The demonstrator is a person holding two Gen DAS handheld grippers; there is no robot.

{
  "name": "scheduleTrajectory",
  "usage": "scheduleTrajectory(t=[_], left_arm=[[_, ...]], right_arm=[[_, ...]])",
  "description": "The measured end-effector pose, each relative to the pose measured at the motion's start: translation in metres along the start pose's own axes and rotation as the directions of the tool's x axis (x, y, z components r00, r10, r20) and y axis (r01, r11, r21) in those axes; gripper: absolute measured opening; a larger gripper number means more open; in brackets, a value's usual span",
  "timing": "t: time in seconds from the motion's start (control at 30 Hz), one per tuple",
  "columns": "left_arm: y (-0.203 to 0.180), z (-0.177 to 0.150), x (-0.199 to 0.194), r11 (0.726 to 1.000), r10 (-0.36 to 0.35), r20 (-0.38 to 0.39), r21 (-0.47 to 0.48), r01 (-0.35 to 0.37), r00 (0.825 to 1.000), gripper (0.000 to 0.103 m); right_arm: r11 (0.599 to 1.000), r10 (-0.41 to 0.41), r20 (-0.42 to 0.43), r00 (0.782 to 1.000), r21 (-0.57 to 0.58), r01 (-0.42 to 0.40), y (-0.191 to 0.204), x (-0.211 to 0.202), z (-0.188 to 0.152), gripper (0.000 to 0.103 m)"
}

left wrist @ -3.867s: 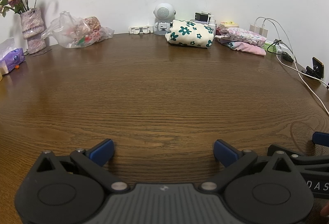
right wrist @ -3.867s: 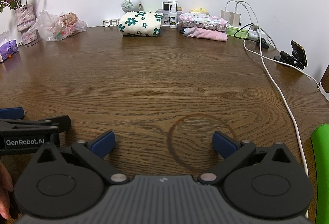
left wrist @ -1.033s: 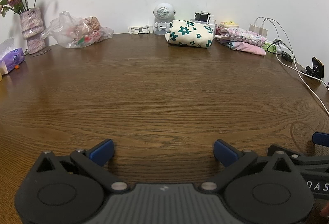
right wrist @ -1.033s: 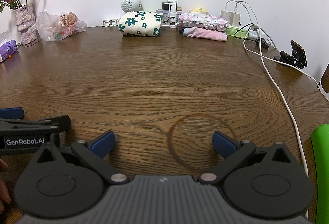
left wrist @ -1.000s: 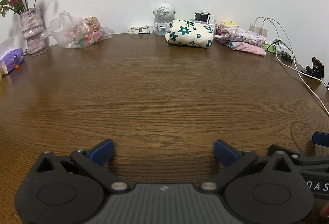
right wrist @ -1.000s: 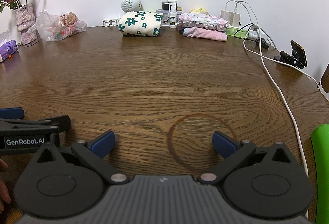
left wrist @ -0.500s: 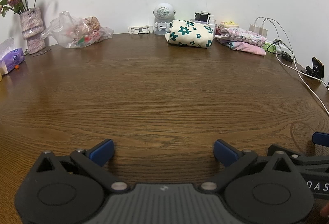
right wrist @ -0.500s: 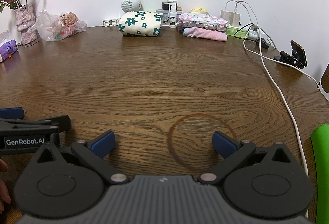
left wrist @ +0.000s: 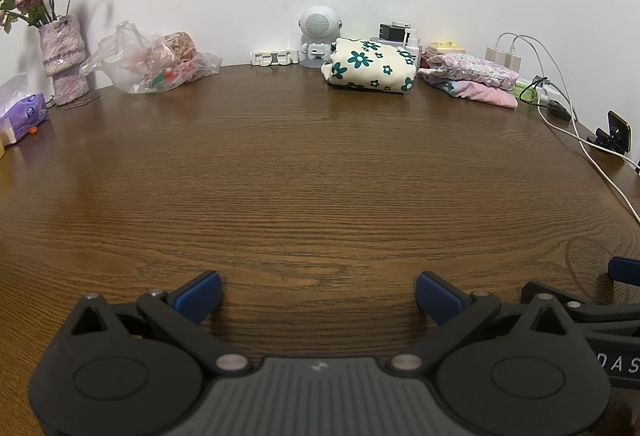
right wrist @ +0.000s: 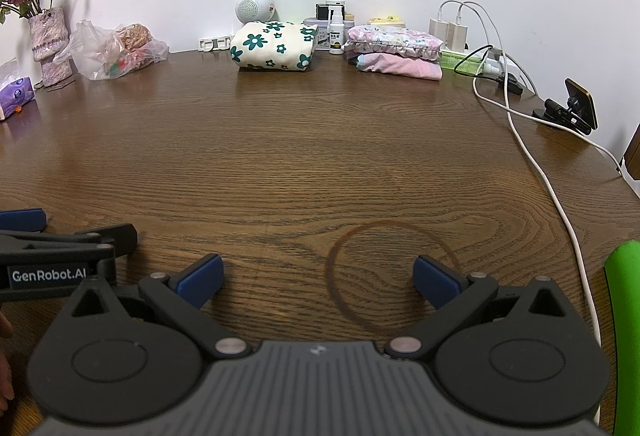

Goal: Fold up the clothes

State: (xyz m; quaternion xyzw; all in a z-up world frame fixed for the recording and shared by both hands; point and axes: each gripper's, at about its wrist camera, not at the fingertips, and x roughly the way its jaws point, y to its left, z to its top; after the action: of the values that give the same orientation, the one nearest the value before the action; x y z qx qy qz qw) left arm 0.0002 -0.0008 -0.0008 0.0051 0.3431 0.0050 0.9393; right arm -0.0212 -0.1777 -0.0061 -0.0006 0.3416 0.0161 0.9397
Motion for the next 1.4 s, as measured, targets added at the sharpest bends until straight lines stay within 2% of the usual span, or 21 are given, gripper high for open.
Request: scheduleTrajectory(t=[0.23,0.5,0.6,0.67,0.73,0.8,0.87,0.93,0.97,1.0,1.07,1.13,1.2,1.27,1.33,1.4], left_arm=[[0.0,0.0,0.0,1.0,-0.001,-0.002,0.001,0.001,1.0,0.103],[0.002,0.006,0.001,1.0,-0.013,-0.04,0.014,0.013,0.999,0.103],[0.006,0.016,0.001,0.998,-0.061,-0.046,0.0,0.061,0.997,0.102],[0.009,0.029,-0.002,0.995,-0.103,-0.031,-0.013,0.103,0.994,0.102],[0.005,0.053,-0.004,0.99,-0.141,0.007,0.02,0.141,0.99,0.102],[-0.005,0.087,-0.001,0.977,-0.21,0.046,0.058,0.207,0.977,0.102],[-0.018,0.125,0.013,0.949,-0.313,0.077,0.056,0.309,0.947,0.102],[-0.035,0.165,0.035,0.906,-0.422,0.089,0.048,0.42,0.902,0.097],[-0.046,0.183,0.051,0.884,-0.467,0.078,0.049,0.464,0.881,0.09],[-0.06,0.199,0.068,0.873,-0.488,0.066,0.052,0.486,0.87,0.082],[-0.086,0.225,0.106,0.88,-0.476,0.047,0.013,0.476,0.878,0.075],[-0.109,0.245,0.14,0.89,-0.454,0.064,-0.005,0.456,0.889,0.073],[-0.134,0.262,0.169,0.912,-0.411,0.087,0.039,0.409,0.908,0.075],[-0.152,0.272,0.199,0.939,-0.34,0.067,0.082,0.335,0.938,0.075],[-0.166,0.278,0.226,0.96,-0.269,0.001,0.082,0.268,0.963,0.073],[-0.166,0.282,0.245,0.962,-0.269,-0.036,0.031,0.27,0.963,0.06]], right_arm=[[1.0,0.0,0.0,1.0,0.001,0.0,0.0,0.0,0.0,0.103],[1.0,0.021,-0.012,1.0,-0.014,-0.021,0.0,0.002,0.003,0.103],[0.999,0.049,-0.052,0.997,-0.012,-0.05,-0.003,0.005,0.013,0.103],[0.996,0.086,-0.073,0.994,0.038,-0.083,-0.011,0.001,0.025,0.103],[0.987,0.14,-0.059,0.988,0.082,-0.135,-0.024,-0.007,0.046,0.103],[0.967,0.22,-0.009,0.975,0.135,-0.217,-0.046,-0.013,0.076,0.103],[0.937,0.301,0.053,0.952,0.172,-0.305,-0.073,-0.009,0.11,0.103],[0.932,0.291,0.111,0.95,0.194,-0.308,-0.107,0.001,0.152,0.103],[0.936,0.272,0.125,0.954,0.195,-0.292,-0.121,0.012,0.171,0.103],[0.942,0.25,0.123,0.96,0.197,-0.27,-0.134,0.027,0.19,0.102],[0.953,0.205,0.119,0.971,0.202,-0.226,-0.161,0.057,0.228,0.101],[0.959,0.163,0.105,0.981,0.215,-0.182,-0.186,0.091,0.263,0.093],[0.956,0.14,0.055,0.989,0.253,-0.149,-0.208,0.134,0.285,0.077],[0.945,0.15,0.011,0.989,0.292,-0.147,-0.217,0.17,0.297,0.068],[0.943,0.159,-0.038,0.987,0.301,-0.14,-0.22,0.204,0.302,0.068],[0.957,0.125,-0.078,0.989,0.271,-0.1,-0.215,0.229,0.298,0.068]])
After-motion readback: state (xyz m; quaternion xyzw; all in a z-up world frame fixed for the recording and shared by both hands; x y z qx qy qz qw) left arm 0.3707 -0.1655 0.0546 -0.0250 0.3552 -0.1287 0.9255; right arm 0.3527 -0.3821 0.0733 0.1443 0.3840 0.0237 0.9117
